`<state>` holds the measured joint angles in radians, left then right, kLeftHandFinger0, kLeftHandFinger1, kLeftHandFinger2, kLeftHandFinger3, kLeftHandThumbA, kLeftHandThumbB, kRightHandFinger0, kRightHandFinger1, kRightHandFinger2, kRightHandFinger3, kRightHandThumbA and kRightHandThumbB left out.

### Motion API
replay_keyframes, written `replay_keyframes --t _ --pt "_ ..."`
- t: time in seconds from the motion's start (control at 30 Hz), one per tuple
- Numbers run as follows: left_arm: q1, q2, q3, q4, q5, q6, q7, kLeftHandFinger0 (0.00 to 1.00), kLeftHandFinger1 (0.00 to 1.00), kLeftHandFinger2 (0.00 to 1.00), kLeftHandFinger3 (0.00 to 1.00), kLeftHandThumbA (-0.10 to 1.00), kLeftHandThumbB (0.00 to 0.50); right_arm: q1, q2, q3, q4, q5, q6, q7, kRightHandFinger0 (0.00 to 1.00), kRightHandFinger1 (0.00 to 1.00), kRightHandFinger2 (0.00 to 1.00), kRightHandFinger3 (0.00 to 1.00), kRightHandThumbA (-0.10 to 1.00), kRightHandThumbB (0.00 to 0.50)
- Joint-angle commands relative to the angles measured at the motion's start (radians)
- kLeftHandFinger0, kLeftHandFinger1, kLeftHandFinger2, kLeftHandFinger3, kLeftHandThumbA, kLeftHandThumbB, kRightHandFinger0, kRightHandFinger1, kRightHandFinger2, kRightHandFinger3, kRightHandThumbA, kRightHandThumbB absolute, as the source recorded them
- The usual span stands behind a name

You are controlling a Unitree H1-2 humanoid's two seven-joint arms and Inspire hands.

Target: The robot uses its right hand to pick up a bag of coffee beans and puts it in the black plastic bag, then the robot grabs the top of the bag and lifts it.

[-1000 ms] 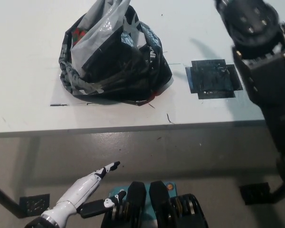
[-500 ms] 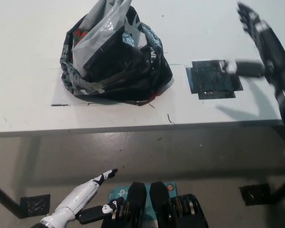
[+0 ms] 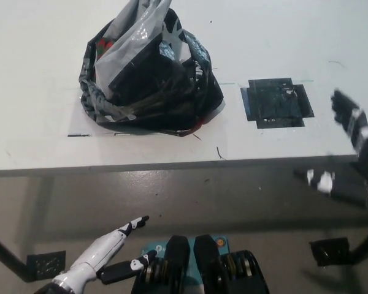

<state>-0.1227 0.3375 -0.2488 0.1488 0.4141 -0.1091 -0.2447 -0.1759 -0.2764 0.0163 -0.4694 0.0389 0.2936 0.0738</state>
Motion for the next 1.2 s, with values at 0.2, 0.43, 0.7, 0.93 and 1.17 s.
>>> replay_keyframes --t 0.2,0.43,0.7,0.93,1.17 --pt "-0.037 0.02 0.055 -0.031 -0.047 -0.034 0.03 1.0 1.0 1.0 1.0 0.82 0.125 0.302 0.158 0.037 0.033 0.005 -0.6 -0.012 1.0 1.0 1.0 1.0 1.0 0.325" --pt "0.048 -0.015 0.073 -0.039 -0.085 -0.114 0.085 1.0 1.0 1.0 1.0 0.96 0.168 0.281 0.18 0.063 0.34 -0.048 -0.611 -0.015 1.0 1.0 1.0 1.0 0.98 0.287" --pt "0.099 -0.027 0.086 -0.057 -0.088 -0.135 0.094 1.0 1.0 1.0 1.0 0.99 0.164 0.304 0.177 0.071 0.435 -0.034 -0.608 0.011 1.0 1.0 1.0 1.0 1.0 0.308" --pt "0.117 -0.035 0.092 -0.076 -0.081 -0.124 0.089 1.0 1.0 1.0 1.0 1.0 0.162 0.299 0.181 0.083 0.474 -0.086 -0.648 -0.009 1.0 1.0 1.0 1.0 0.99 0.3" --pt "0.137 -0.051 0.103 -0.088 -0.074 -0.135 0.103 1.0 1.0 1.0 1.0 0.97 0.17 0.295 0.168 0.084 0.483 -0.085 -0.669 0.003 1.0 1.0 1.0 1.0 0.96 0.283"
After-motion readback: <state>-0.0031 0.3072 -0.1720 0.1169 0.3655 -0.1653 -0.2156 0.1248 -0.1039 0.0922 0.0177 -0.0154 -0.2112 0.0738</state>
